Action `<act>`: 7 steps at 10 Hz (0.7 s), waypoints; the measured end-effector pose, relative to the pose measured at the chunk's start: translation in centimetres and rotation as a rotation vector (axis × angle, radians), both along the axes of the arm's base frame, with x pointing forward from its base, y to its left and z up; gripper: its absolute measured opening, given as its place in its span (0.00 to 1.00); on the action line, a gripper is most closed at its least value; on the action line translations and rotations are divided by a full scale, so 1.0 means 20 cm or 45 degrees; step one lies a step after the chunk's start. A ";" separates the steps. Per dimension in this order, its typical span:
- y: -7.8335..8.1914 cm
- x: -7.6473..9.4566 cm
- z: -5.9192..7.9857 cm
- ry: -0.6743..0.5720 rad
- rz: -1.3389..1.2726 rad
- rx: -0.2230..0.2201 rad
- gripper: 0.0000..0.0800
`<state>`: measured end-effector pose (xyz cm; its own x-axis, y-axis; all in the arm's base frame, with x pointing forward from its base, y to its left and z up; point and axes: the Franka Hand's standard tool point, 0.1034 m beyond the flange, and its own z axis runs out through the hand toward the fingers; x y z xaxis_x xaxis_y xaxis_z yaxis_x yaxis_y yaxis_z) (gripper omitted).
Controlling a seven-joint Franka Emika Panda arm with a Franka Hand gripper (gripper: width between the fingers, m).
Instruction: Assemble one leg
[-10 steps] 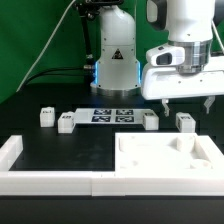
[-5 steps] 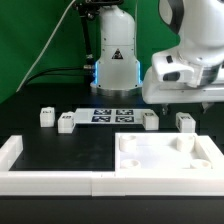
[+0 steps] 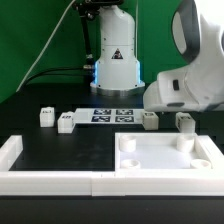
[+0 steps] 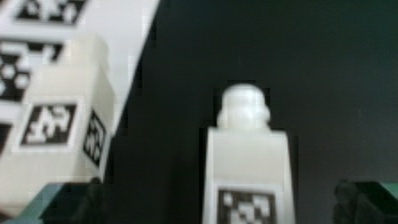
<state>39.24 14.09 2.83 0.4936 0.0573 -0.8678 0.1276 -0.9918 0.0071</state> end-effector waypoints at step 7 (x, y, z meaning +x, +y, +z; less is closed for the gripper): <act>0.02 -0.01 -0.07 0.047 0.012 -0.003 0.81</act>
Offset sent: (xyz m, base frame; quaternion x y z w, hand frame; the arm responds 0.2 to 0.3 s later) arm -0.0057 0.0048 -0.0093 0.0010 0.0056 0.0107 0.9999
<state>38.95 14.58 1.37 0.4604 0.0596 -0.8857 0.1369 -0.9906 0.0045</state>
